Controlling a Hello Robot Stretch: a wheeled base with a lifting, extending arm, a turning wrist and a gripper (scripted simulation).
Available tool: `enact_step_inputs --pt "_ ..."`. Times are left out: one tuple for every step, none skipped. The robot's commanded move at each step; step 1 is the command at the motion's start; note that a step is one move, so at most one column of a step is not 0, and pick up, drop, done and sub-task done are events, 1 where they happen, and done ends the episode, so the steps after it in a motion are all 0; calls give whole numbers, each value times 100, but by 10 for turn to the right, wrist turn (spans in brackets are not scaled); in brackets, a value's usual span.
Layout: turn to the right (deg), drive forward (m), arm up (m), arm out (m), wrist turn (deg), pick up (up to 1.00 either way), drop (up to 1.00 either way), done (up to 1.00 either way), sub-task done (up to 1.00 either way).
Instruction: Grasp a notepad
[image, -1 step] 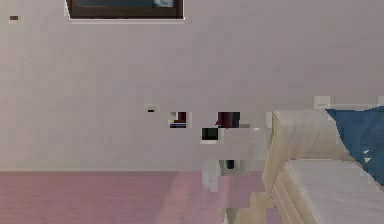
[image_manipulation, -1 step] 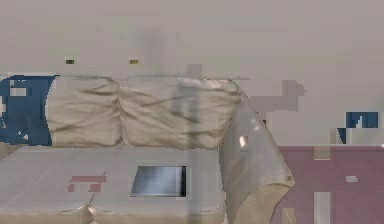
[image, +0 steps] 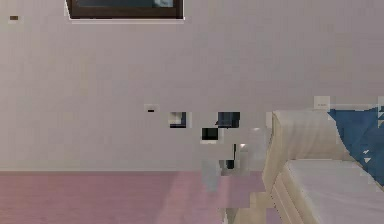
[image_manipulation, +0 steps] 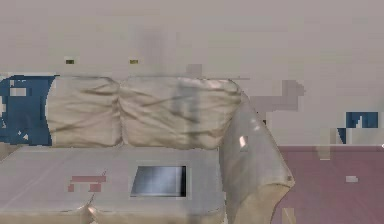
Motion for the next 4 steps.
enact_step_inputs --pt "0 0 6 0 0 0 0 0 0" --pt "0 0 0 42 0 0 0 0 0" --pt "0 0 0 0 450 0 0 0 0" --pt "0 0 0 0 450 0 0 0 0"
